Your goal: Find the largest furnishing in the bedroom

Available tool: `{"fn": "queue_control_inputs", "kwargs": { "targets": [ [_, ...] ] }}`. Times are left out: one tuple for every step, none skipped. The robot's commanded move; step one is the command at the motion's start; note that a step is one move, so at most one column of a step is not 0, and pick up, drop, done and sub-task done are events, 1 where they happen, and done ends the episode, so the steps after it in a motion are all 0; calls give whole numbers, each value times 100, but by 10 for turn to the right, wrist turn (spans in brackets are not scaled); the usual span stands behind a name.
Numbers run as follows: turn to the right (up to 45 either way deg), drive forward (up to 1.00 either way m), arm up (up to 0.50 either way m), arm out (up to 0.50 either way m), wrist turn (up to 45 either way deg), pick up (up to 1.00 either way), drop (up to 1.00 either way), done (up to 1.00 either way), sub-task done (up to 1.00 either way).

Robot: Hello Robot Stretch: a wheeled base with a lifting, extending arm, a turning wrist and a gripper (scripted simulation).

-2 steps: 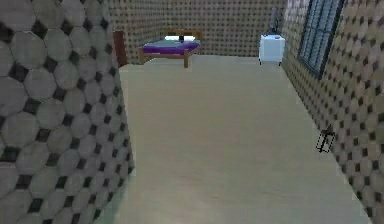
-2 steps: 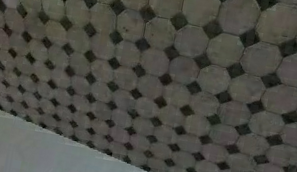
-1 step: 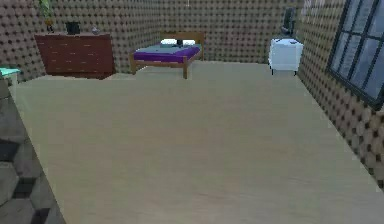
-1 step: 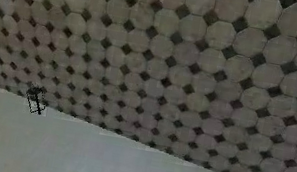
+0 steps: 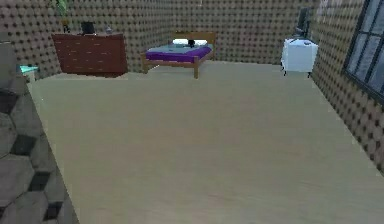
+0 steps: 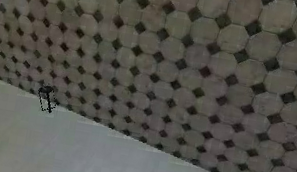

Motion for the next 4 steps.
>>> {"fn": "queue_control_inputs", "kwargs": {
  "targets": [
    [0,75,0,0,0,0,0,0,0],
    [-300,0,0,0,0,0,0,0,0],
    [0,40,0,0,0,0,0,0,0],
    [-420,0,0,0,0,0,0,0,0]
  ]
}}
